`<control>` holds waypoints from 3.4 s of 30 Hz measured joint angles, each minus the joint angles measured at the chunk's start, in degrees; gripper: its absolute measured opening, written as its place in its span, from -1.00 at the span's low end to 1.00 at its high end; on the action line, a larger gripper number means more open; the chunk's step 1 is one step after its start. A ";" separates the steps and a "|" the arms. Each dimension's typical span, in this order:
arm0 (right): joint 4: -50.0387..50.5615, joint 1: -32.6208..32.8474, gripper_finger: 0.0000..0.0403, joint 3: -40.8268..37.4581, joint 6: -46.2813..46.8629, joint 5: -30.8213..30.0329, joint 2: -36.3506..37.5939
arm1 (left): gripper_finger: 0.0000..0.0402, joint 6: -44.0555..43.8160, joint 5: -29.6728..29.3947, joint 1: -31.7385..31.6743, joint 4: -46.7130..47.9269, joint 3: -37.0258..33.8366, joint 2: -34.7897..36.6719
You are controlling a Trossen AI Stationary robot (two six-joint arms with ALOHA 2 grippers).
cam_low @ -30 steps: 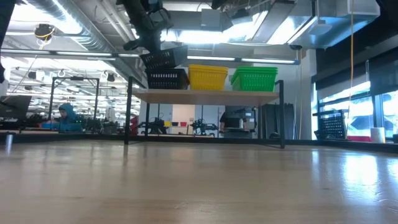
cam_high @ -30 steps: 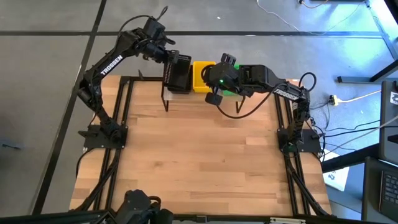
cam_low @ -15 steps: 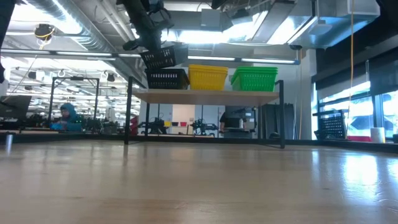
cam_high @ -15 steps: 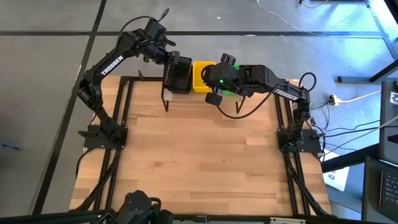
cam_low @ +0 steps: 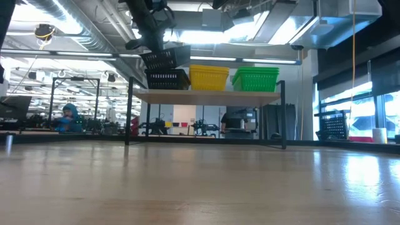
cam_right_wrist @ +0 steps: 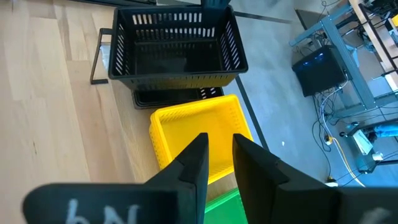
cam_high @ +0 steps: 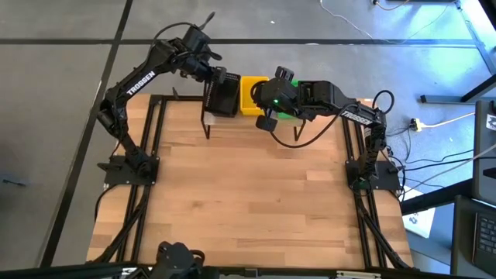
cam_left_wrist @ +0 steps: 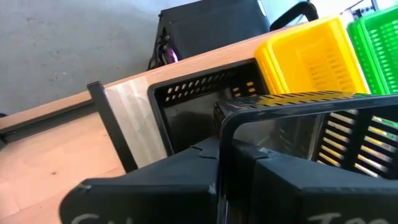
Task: Stack baskets on shelf by color
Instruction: Stack the black bin on top of the other black bins on the shelf, then return to Home Position
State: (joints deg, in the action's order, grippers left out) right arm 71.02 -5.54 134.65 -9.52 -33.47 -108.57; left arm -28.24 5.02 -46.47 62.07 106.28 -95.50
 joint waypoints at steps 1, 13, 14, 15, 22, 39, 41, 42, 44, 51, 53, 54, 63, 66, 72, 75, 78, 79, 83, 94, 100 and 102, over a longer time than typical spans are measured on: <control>0.00 0.00 -0.62 0.00 0.00 -0.01 0.00 | -1.00 0.35 0.00 0.16 -0.02 0.00 0.00; 0.00 0.02 -0.62 0.00 0.00 -0.01 0.00 | -1.00 2.00 0.24 0.19 -0.03 -0.02 -0.68; 0.00 0.02 -0.62 0.00 0.00 -0.01 0.00 | -1.00 2.09 0.20 0.19 -0.03 -0.02 -0.68; 0.00 0.02 -0.62 0.00 0.00 0.00 0.00 | -1.00 2.49 0.20 0.19 -0.03 -0.02 -0.68; 0.00 0.02 -0.62 0.00 0.00 0.00 0.00 | -0.95 3.55 0.07 0.19 0.02 -0.02 -0.68; 0.00 0.02 -0.62 0.00 0.00 -0.01 0.00 | -0.77 1.96 0.18 0.58 1.62 0.75 -3.89; 0.00 0.02 -0.62 0.00 0.00 -0.01 0.00 | -0.76 2.16 0.21 0.06 2.21 2.05 -3.85; 0.00 0.02 -0.62 0.00 0.00 -0.01 0.00 | -0.76 2.40 0.13 -0.09 2.18 2.63 -3.78; 0.00 0.02 -0.62 0.00 0.00 -0.01 0.00 | -0.76 4.78 0.00 -0.24 2.37 3.48 -3.78; 0.00 0.02 -0.62 0.00 0.01 -0.01 0.00 | -0.76 6.35 0.42 -0.05 1.57 4.74 -3.80; -0.01 0.02 -0.62 0.00 0.00 -0.01 0.00 | -0.76 6.36 0.49 -0.03 1.36 4.74 -3.80; -0.01 0.02 -0.62 0.00 0.02 -0.01 0.00 | -0.77 6.37 0.52 -0.02 1.32 4.73 -3.80; 0.00 0.02 -0.62 0.00 0.28 -0.01 0.00 | -0.76 13.83 0.49 -0.16 1.80 5.78 -1.27; 0.23 0.02 -0.62 0.15 0.39 -0.01 0.00 | -0.75 18.38 0.63 0.82 3.29 7.15 0.52; 1.22 0.02 -0.81 0.22 0.14 -0.67 1.52 | -0.77 26.49 5.34 3.09 9.30 8.35 5.51; 2.54 0.02 -0.96 0.26 0.24 -1.29 3.44 | -0.86 27.25 5.23 4.52 13.51 8.33 7.66; 3.23 0.02 -0.97 0.31 0.42 0.31 5.78 | -0.98 28.78 3.84 6.46 16.60 8.33 10.44; 3.99 0.02 -0.97 0.31 0.57 2.15 6.81 | -0.98 29.48 3.53 7.26 17.24 8.33 11.55; 6.84 0.04 -0.98 0.31 3.56 9.09 10.59 | -1.00 31.65 3.45 11.33 17.79 8.33 16.26; 2.92 0.99 -0.99 -8.16 3.45 33.45 22.55 | -1.00 27.90 2.44 26.36 18.07 8.29 31.28; -9.41 2.36 -1.00 -23.56 6.79 33.65 33.63 | -1.00 26.86 1.45 29.83 17.81 5.23 38.86; -15.32 2.97 -1.00 -30.13 9.10 33.73 37.41 | -1.00 25.74 0.26 29.83 17.03 2.67 42.34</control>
State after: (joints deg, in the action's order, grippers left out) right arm 55.71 -2.57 104.52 -0.42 0.27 -71.16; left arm -2.49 5.28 -16.64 79.10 108.95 -53.16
